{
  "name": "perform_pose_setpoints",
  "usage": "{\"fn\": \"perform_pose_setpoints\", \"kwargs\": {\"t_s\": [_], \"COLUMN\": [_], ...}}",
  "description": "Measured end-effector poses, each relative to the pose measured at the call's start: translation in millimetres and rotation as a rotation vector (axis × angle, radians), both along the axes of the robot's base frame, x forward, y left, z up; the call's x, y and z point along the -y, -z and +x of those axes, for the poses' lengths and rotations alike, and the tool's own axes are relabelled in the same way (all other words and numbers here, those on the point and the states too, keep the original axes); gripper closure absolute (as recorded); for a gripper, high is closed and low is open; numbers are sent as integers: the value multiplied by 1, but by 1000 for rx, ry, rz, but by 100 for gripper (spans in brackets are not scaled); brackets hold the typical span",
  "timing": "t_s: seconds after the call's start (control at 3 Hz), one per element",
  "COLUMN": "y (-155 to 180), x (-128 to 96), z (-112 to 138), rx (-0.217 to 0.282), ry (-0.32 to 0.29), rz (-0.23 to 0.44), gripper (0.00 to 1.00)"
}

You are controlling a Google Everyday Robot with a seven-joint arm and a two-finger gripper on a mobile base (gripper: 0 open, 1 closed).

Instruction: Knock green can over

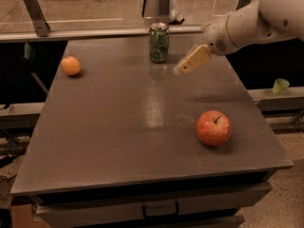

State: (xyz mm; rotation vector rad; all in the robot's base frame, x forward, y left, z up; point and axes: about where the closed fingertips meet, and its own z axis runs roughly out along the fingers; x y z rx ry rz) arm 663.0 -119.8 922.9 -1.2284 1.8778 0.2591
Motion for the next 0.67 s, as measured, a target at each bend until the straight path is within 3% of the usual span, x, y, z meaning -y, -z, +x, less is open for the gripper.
{"fn": "perform_pose_setpoints", "kwargs": {"t_s": [0.33, 0.67], "y": [9, 14], "x": [-32, -57], "z": [54, 92], "rx": [28, 35], "ry": [8, 12], "rz": [174, 306], "gripper": [0, 0]}}
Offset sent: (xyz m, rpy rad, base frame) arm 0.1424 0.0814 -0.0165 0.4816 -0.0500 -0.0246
